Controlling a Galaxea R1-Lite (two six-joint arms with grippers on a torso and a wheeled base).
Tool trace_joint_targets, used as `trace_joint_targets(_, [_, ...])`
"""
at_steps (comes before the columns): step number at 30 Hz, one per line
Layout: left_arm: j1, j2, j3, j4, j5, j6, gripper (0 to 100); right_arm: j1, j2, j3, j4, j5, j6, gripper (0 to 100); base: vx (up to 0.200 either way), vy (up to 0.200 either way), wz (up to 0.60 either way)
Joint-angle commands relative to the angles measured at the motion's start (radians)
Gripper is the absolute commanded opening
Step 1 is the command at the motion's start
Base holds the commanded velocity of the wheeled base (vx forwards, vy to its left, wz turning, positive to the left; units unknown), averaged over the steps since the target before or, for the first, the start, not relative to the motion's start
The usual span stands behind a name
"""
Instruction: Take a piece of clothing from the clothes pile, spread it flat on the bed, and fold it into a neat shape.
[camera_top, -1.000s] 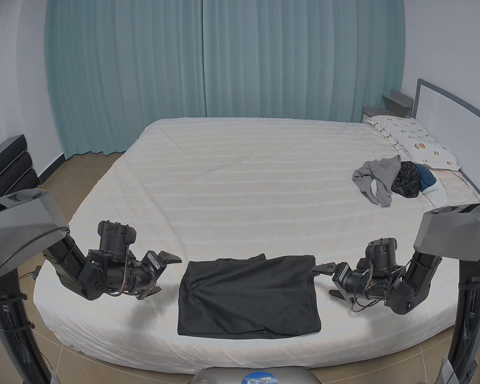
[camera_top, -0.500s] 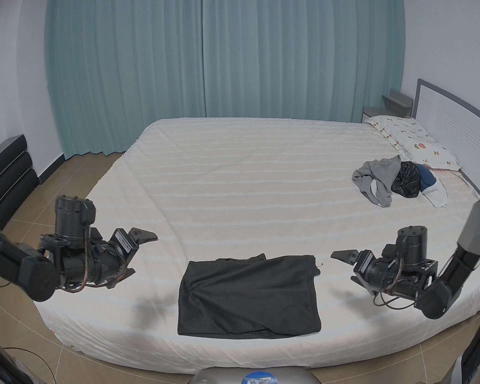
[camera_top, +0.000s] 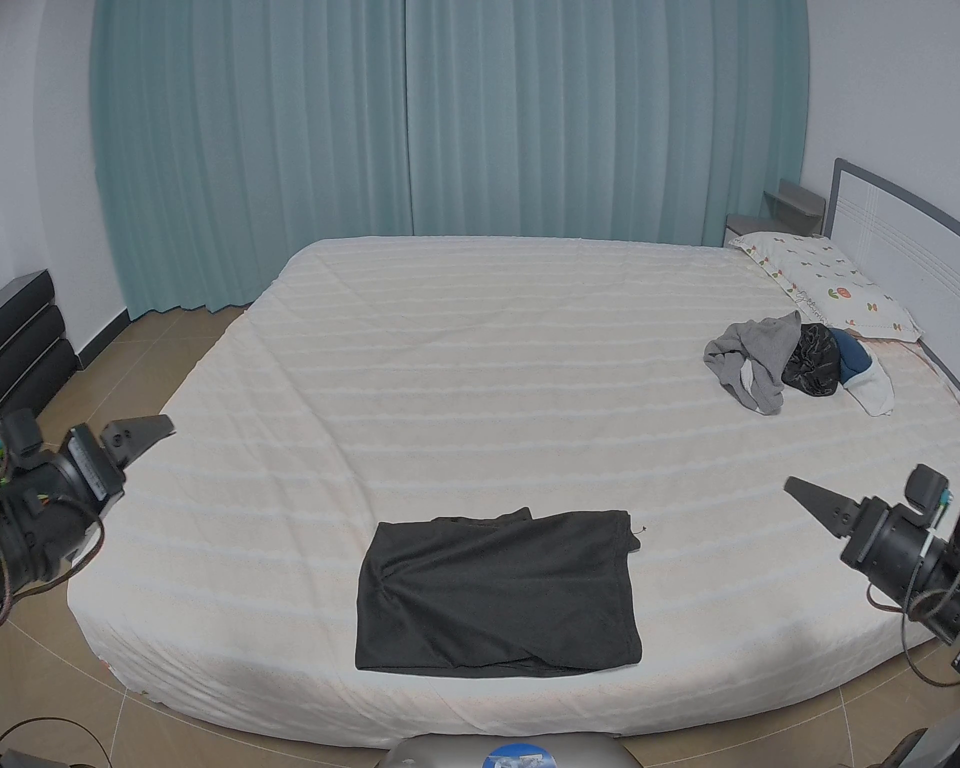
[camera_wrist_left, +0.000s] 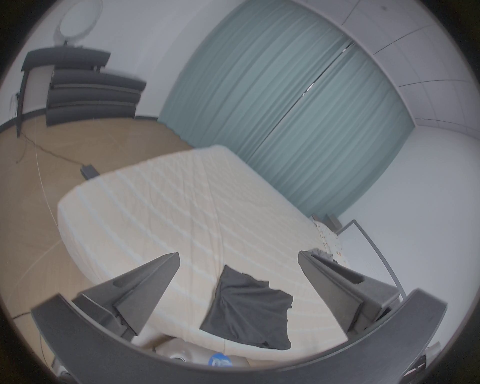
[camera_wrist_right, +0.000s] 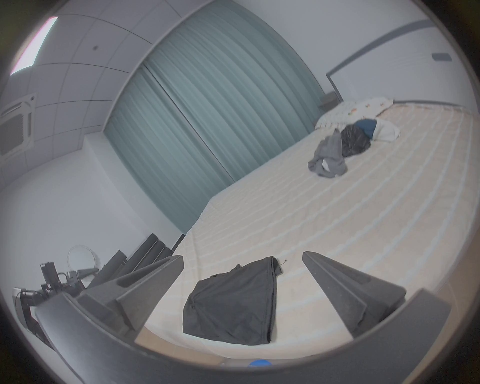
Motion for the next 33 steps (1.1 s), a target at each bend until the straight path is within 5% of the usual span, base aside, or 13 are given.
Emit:
trace_joint_targets(1, [-0.004, -0.414, 0.074, 0.139, 0.197, 0.134, 100, -0.015, -0.594, 0.121, 0.311, -0.027, -0.17, 100, 0.0, 0.0, 0.0])
trace_joint_targets(6, [0.01, -0.571, 0.155, 0.183, 0.211, 0.179, 100, -0.011, -0.793, 0.098, 0.563, -0.011, -0.234, 100, 0.0, 0.0, 0.0])
trace_joint_targets(10, [0.108, -0.723, 0.211, 0.247, 0.221, 0.263, 100, -0.024, -0.89, 0.054, 0.77, -0.02, -0.259, 100, 0.0, 0.0, 0.0])
trace_joint_targets(19, [0.289, -1.017, 0.293, 0.343, 0.209, 0.607, 100, -0.175, -0.985, 0.042, 0.805, -0.019, -0.34, 100, 0.0, 0.0, 0.0])
trace_joint_targets(27, [0.25, -1.081, 0.301, 0.335, 0.22, 0.676, 100, -0.184, -1.173, 0.042, 0.933, -0.016, -0.5, 100, 0.0, 0.0, 0.0])
trace_joint_targets(29, [0.25, -1.081, 0.298, 0.327, 0.246, 0.673, 100, -0.204, -1.184, 0.051, 0.94, -0.031, -0.598, 100, 0.0, 0.0, 0.0])
trace_joint_targets(33, [0.25, -1.081, 0.301, 0.3, 0.264, 0.671, 100, -0.225, -1.186, 0.055, 0.891, -0.037, -0.618, 100, 0.0, 0.0, 0.0])
